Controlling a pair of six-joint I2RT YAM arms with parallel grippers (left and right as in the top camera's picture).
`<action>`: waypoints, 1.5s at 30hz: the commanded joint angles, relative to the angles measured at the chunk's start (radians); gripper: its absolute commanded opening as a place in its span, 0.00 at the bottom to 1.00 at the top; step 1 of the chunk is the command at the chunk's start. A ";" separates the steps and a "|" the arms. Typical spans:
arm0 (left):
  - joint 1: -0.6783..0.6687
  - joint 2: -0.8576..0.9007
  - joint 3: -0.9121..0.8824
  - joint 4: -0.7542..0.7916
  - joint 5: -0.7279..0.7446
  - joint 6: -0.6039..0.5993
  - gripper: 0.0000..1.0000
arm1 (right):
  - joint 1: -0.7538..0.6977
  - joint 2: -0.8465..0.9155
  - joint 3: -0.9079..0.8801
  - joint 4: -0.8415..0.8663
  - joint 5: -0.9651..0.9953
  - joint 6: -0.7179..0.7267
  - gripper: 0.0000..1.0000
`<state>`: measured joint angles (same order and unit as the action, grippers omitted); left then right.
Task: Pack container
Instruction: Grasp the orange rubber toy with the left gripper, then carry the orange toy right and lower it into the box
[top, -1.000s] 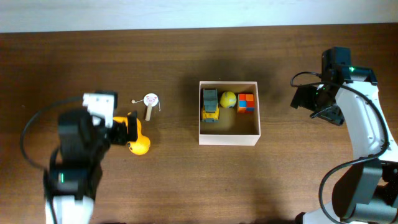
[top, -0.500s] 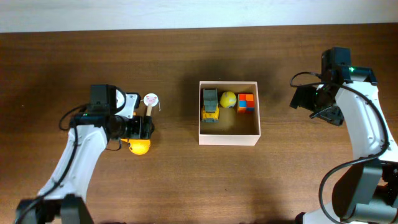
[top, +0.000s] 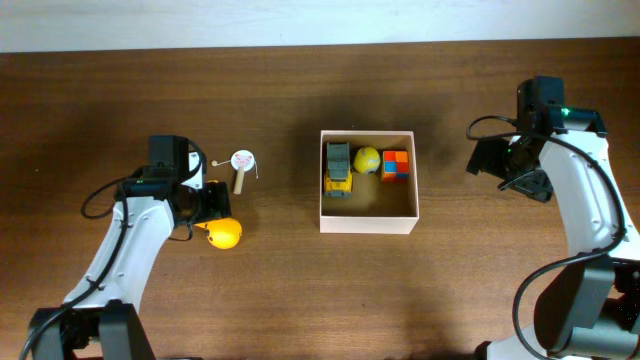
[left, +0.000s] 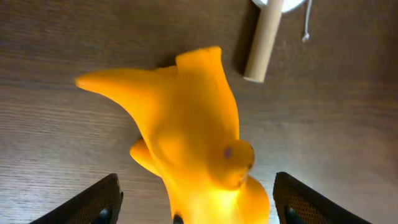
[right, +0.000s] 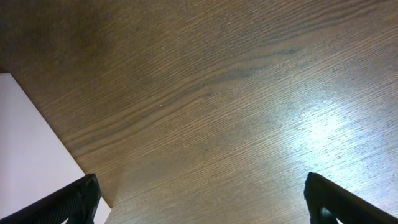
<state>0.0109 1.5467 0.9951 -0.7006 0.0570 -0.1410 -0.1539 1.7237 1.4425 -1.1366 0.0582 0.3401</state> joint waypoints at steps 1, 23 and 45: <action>0.004 0.005 0.014 0.024 -0.039 -0.030 0.74 | -0.003 0.001 0.000 0.002 -0.006 0.010 0.99; 0.004 0.064 0.013 0.065 -0.036 -0.026 0.29 | -0.005 0.001 0.000 0.063 0.029 0.009 0.99; -0.044 0.063 0.394 -0.238 0.256 0.242 0.02 | -0.004 0.001 0.000 0.063 0.028 0.010 0.99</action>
<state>0.0025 1.6085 1.2690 -0.8791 0.2073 -0.0795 -0.1539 1.7237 1.4422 -1.0748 0.0666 0.3408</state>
